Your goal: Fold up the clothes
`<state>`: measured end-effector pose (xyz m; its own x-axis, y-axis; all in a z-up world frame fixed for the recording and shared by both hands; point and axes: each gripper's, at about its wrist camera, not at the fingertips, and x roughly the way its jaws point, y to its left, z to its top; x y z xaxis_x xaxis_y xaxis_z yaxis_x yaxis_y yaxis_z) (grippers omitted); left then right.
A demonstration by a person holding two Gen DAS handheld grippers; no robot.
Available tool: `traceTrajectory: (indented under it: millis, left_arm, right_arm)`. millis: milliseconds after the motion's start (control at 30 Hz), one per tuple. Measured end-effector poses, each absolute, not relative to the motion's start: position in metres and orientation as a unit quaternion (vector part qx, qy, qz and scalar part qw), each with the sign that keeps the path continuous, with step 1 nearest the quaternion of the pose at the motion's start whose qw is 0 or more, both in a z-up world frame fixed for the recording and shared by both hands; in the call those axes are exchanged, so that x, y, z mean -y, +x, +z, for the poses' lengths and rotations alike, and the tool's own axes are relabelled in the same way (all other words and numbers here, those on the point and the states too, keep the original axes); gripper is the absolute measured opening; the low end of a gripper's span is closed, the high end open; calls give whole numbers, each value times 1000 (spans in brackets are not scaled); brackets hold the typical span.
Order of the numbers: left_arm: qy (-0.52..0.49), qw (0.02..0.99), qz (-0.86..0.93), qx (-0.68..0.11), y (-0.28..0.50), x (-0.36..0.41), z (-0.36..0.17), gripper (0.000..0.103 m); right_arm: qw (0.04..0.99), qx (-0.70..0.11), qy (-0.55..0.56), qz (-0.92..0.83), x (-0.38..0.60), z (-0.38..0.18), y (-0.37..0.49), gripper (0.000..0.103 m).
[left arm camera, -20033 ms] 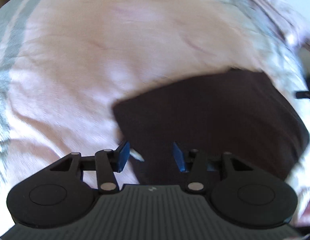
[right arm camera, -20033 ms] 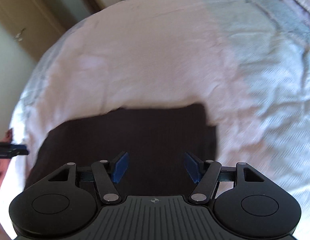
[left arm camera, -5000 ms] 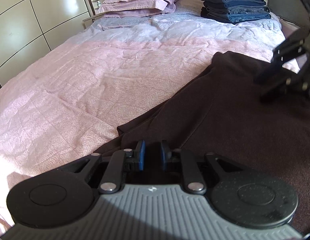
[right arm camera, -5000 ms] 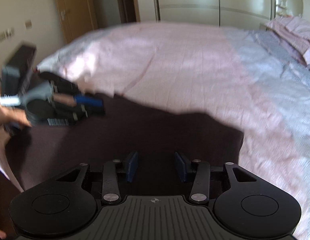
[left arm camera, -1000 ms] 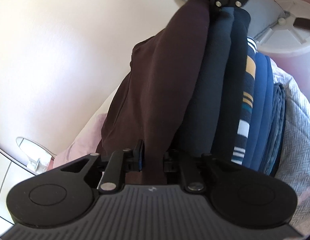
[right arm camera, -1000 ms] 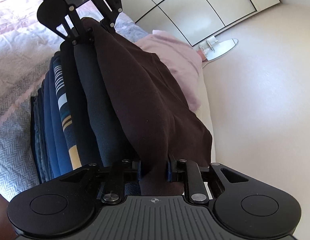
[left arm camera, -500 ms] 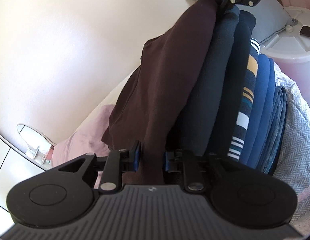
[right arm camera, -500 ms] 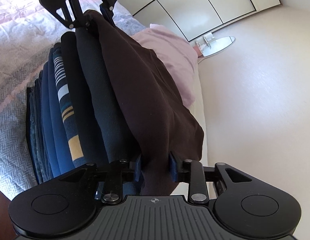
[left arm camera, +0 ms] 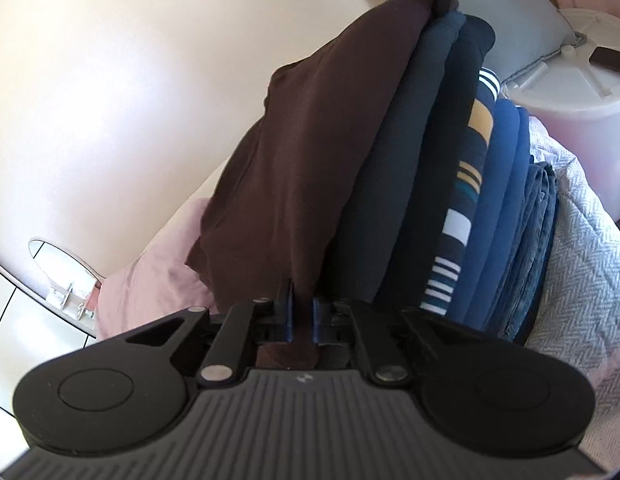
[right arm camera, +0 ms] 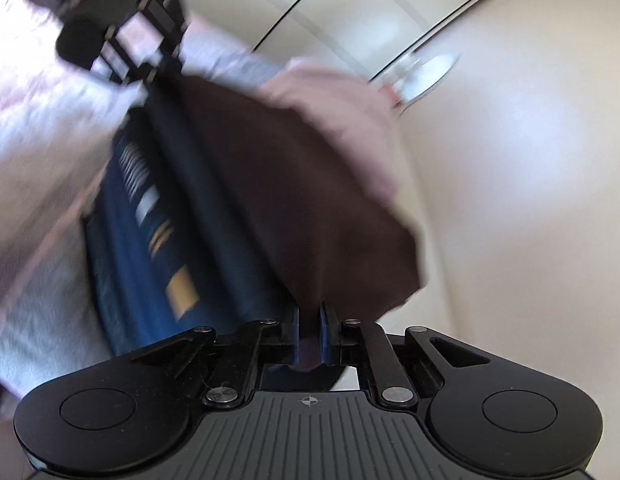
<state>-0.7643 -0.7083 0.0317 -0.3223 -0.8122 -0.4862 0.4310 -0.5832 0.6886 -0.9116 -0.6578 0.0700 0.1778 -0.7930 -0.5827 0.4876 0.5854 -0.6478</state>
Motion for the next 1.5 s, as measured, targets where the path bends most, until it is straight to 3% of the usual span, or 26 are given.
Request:
traceTrajectory:
  millis: [100, 267, 333, 367, 433, 467, 500, 600, 967, 1067, 1133, 1333, 1500]
  left_arm:
    - [418, 413, -782, 207, -697, 680, 31, 9]
    - [415, 417, -782, 204, -687, 674, 32, 10]
    - [410, 421, -784, 200, -685, 671, 38, 15]
    - [407, 424, -785, 197, -684, 669, 47, 16]
    - [400, 429, -787, 190, -686, 666, 54, 21]
    - [398, 431, -788, 187, -686, 664, 56, 22]
    - [395, 433, -789, 183, -685, 662, 58, 25]
    - [384, 441, -794, 163, -681, 654, 64, 33]
    - [358, 465, -804, 92, -679, 618, 76, 42]
    - [357, 474, -802, 68, -679, 609, 76, 52]
    - [357, 483, -799, 37, -680, 603, 73, 67]
    - [343, 495, -795, -74, -678, 581, 67, 94]
    - [318, 484, -807, -116, -664, 550, 69, 97]
  right_arm:
    - [749, -464, -160, -445, 657, 74, -909, 8]
    - [746, -462, -166, -451, 652, 78, -910, 10]
    - [747, -458, -163, -453, 646, 79, -912, 12]
    - [748, -456, -162, -454, 642, 79, -912, 17]
    - [750, -452, -159, -456, 636, 80, -914, 40]
    - [751, -450, -157, -457, 633, 80, -915, 57]
    - [751, -448, -156, -458, 630, 81, -915, 60]
    - [754, -440, -148, -464, 622, 82, -915, 60]
    - [778, -397, -78, -482, 590, 76, -902, 62]
    - [783, -389, -66, -482, 581, 78, -899, 62]
    - [788, -383, -45, -480, 577, 79, -898, 64]
    - [784, -345, 108, -505, 563, 71, -895, 74]
    - [739, -284, 215, -571, 528, 78, -889, 88]
